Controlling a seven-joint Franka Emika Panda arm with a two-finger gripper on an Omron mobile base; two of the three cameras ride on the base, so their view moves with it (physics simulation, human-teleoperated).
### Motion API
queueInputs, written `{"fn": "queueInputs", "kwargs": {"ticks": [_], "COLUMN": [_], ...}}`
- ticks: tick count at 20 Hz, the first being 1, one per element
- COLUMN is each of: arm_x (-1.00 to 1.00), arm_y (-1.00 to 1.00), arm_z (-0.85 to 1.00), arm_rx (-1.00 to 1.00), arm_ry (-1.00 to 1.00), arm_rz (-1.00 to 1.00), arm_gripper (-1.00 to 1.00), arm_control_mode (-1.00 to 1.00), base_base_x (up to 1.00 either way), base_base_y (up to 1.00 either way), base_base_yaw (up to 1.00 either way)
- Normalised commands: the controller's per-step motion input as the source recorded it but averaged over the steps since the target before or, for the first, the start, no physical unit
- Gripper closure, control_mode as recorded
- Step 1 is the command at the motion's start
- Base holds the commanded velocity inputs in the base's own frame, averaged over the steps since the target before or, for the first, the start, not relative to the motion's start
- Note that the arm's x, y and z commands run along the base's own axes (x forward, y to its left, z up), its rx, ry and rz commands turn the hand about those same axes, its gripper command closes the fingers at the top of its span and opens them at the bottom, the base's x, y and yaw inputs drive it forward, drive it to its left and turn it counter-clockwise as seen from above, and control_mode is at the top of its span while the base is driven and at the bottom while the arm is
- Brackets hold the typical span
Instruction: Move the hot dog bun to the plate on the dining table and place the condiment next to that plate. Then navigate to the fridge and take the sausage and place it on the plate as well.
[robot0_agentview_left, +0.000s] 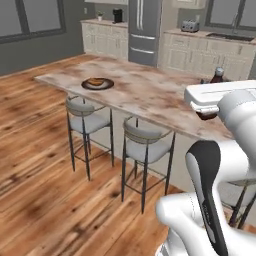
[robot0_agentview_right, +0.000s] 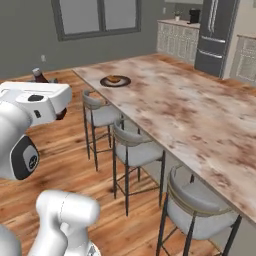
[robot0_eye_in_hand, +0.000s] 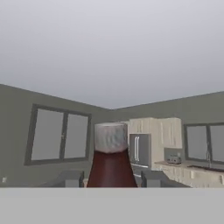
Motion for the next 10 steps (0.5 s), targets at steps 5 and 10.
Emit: {"fn": "queueInputs", "kwargs": {"ticks": [5, 10], "arm_x": [0.0, 0.0], "arm_y": [0.0, 0.0], "arm_z": [0.0, 0.0], "arm_rx": [0.0, 0.0], "arm_ry": [0.0, 0.0], "arm_rz": [0.0, 0.0], "arm_gripper": [1.0, 1.0], "arm_control_mode": [1.0, 1.0], "base_base_x": [0.94, 0.81], "base_base_y": [0.95, 1.0], "base_base_yaw": [-0.47, -0.42]}}
